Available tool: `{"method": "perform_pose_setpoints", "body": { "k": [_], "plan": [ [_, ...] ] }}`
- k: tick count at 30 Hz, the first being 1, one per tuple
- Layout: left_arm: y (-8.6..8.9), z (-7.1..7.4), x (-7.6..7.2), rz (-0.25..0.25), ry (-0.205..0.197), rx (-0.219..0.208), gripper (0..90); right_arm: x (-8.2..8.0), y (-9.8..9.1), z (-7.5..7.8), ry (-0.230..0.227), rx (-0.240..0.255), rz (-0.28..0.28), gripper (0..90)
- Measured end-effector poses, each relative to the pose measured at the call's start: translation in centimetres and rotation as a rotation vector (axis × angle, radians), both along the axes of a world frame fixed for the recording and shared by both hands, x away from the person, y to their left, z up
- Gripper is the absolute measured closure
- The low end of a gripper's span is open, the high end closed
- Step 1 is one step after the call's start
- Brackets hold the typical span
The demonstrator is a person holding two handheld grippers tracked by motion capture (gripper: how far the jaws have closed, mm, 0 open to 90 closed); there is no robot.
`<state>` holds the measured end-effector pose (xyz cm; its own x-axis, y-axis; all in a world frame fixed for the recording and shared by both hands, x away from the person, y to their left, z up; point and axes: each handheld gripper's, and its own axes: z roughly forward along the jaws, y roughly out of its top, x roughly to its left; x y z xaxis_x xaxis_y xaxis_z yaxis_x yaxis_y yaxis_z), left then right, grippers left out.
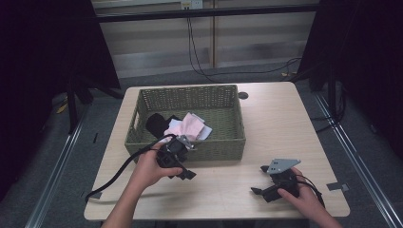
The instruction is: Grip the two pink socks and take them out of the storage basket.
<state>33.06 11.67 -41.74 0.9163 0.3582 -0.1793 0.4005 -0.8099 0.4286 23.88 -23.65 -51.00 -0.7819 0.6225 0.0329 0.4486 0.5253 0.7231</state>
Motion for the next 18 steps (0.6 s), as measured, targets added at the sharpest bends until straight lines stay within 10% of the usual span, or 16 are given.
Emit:
{"method": "perform_pose_setpoints", "body": {
  "k": [18],
  "plan": [
    [0.2,3.9,1.5,0.01,0.042,-0.004,30.1,0.0,0.0,0.0,0.0,0.0,0.0,11.8]
  ]
}}
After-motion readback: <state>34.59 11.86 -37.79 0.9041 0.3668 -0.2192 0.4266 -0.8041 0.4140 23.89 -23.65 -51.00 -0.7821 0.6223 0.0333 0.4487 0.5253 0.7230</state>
